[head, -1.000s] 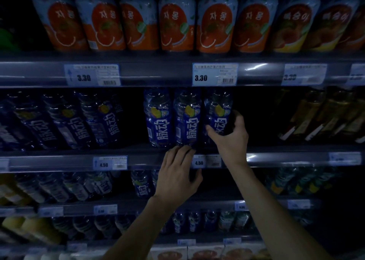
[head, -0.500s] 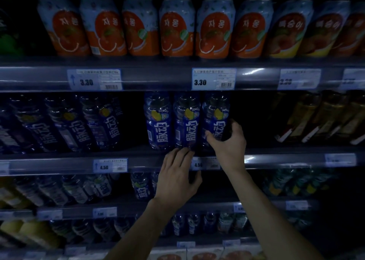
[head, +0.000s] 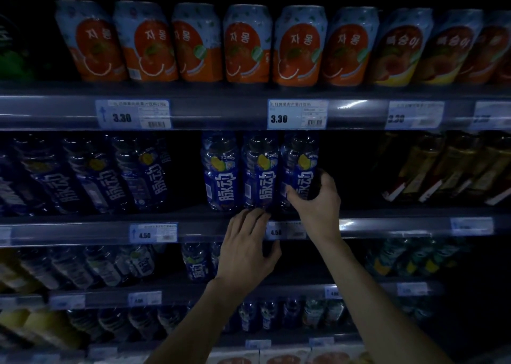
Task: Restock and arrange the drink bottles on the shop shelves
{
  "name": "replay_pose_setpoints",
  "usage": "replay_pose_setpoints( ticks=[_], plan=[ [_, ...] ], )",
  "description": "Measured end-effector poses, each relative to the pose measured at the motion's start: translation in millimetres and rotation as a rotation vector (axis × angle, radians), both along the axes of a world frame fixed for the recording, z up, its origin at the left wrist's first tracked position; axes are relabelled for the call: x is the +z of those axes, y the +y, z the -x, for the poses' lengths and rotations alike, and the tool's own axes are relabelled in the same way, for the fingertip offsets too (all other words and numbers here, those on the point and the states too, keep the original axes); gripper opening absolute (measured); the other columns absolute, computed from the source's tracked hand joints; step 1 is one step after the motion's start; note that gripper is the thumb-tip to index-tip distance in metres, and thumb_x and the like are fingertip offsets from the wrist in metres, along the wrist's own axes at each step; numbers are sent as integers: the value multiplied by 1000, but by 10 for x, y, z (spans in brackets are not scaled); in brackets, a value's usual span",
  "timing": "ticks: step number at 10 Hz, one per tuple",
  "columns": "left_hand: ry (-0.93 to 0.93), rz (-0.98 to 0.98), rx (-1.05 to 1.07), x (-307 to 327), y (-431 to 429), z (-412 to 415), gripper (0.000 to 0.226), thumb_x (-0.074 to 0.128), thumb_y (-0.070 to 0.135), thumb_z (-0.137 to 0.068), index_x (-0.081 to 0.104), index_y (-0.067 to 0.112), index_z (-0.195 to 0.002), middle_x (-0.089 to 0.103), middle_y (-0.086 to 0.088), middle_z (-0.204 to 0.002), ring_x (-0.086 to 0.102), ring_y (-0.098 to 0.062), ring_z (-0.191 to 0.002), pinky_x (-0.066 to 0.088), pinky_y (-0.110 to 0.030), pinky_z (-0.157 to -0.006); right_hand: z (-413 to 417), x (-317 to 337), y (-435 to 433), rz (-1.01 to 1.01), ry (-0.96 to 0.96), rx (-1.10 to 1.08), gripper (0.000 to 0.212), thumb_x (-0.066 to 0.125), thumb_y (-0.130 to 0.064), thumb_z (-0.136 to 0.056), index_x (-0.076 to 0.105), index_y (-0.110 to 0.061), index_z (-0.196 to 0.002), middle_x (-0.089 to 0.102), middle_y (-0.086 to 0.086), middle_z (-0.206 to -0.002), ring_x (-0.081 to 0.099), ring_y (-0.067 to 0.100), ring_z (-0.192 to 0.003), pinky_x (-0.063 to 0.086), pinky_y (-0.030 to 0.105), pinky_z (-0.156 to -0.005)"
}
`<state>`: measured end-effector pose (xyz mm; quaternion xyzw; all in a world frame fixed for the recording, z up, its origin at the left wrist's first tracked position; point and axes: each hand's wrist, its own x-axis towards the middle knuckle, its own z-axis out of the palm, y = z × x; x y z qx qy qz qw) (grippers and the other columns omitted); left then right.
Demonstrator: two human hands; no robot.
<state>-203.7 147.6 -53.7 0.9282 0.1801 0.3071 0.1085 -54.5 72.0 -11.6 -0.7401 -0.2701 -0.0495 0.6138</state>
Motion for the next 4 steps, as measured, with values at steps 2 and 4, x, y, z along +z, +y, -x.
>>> replay_pose_setpoints(
  ticks=[2,4],
  plan=[
    [-28,149,16,143,-20,16,52,61,36,-86,49,14,-131,55,-3,-126,48,-21,-118,39,-36,-102,42,66,-83,58,-16,22,54,77,-40,-76,56,-17,-120,59,-2,-114,57,9,-103,45,19,-85],
    [-50,437,21,470,28,94,50,60,37,-90,44,20,-134,45,3,-129,47,-13,-114,41,-22,-85,134,210,-204,102,-26,-25,74,75,-38,-80,42,-11,-141,49,6,-140,47,18,-126,41,33,-104]
  ],
)
